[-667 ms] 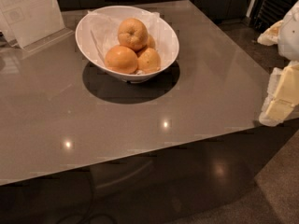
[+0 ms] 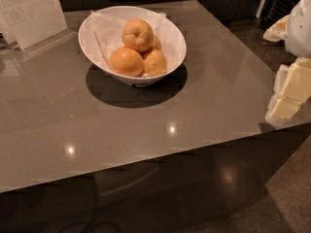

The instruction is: Pick orange from white bowl

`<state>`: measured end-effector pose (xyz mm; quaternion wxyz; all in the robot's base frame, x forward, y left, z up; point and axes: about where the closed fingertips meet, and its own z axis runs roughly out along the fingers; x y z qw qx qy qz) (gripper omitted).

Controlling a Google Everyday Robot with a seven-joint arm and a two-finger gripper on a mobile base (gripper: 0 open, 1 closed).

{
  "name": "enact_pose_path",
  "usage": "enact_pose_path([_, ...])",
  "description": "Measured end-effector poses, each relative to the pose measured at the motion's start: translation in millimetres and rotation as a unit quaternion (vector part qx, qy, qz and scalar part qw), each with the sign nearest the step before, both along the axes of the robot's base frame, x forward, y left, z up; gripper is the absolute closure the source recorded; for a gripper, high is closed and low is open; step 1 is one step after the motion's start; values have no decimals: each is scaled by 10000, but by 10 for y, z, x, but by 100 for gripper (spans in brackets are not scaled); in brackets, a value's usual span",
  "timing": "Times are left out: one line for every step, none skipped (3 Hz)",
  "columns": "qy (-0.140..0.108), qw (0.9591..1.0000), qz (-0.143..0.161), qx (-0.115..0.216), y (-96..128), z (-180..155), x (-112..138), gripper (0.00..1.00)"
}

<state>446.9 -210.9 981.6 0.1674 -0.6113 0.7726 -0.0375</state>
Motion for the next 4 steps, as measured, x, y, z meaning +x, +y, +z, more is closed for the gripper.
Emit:
enact_pose_path([-378, 9973, 534, 332, 230, 152, 288, 0])
enact_pose_path([-610, 9894, 1166, 615, 542, 302, 650, 0])
enact_pose_path([-610, 9894, 1167, 615, 542, 302, 650, 0])
enact_pose_path([-743, 9857, 1353, 671, 572, 375, 832, 0])
